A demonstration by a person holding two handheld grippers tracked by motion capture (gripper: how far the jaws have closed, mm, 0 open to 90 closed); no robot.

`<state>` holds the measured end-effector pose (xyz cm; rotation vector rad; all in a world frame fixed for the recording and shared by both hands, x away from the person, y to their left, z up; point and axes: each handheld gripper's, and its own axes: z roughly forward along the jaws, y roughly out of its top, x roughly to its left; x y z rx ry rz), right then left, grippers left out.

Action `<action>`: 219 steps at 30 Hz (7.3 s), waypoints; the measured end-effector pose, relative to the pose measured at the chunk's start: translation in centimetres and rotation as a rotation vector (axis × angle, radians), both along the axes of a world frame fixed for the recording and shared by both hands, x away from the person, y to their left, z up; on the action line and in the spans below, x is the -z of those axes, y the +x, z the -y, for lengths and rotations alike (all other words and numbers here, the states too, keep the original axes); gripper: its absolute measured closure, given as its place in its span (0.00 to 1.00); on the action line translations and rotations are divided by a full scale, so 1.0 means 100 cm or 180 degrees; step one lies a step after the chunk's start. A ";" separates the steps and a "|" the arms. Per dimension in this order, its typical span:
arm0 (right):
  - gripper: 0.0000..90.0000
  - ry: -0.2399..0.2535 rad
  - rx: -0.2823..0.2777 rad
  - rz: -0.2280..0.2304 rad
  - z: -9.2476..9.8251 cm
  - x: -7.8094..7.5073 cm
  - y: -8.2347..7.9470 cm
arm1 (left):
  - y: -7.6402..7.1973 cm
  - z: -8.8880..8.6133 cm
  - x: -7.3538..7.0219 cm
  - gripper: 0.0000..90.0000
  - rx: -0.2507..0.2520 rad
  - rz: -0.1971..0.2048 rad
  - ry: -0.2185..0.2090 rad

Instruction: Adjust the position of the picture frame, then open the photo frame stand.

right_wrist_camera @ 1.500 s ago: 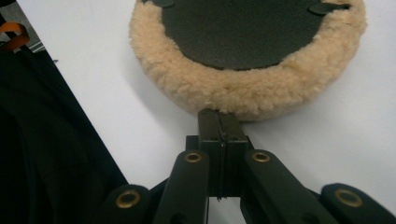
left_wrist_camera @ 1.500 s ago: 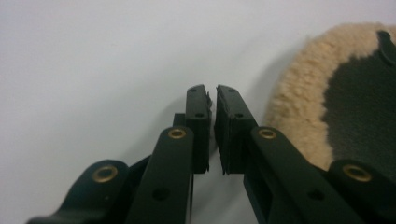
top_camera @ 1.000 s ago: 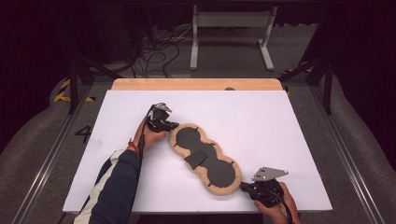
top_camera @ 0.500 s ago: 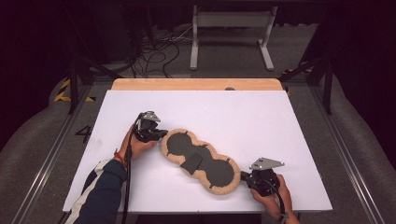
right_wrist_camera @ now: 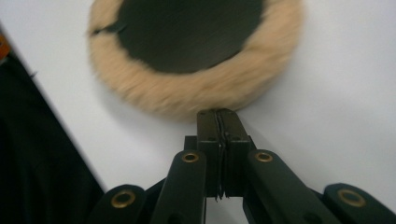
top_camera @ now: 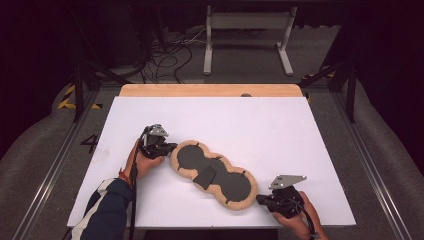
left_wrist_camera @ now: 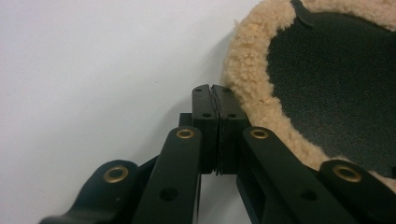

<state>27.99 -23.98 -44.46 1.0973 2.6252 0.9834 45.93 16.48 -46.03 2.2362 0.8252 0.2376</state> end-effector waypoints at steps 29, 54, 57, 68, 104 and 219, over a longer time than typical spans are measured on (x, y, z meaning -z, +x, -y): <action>1.00 -0.0022 0.0918 0.0337 0.019 0.005 0.042 | -0.031 -0.007 0.000 1.00 0.0074 -0.0018 0.0015; 1.00 -0.0021 0.0952 0.0446 0.034 0.006 0.073 | -0.044 0.000 0.001 1.00 0.0014 0.0040 0.0021; 1.00 -0.0069 0.0951 0.0457 0.032 0.006 0.073 | -0.045 0.001 0.001 1.00 -0.0026 0.0038 0.0007; 0.93 0.0165 0.0876 0.0455 0.044 0.005 0.069 | -0.050 -0.016 -0.003 0.81 -0.0070 0.0155 -0.0094; 0.57 0.0292 0.0329 0.0613 0.031 -0.011 0.040 | -0.136 -0.073 -0.003 0.11 -0.0095 0.0494 -0.0176; 0.79 0.1766 0.0316 -0.0734 -0.060 0.010 0.105 | -0.045 0.000 -0.014 0.49 0.0337 -0.0175 -0.0843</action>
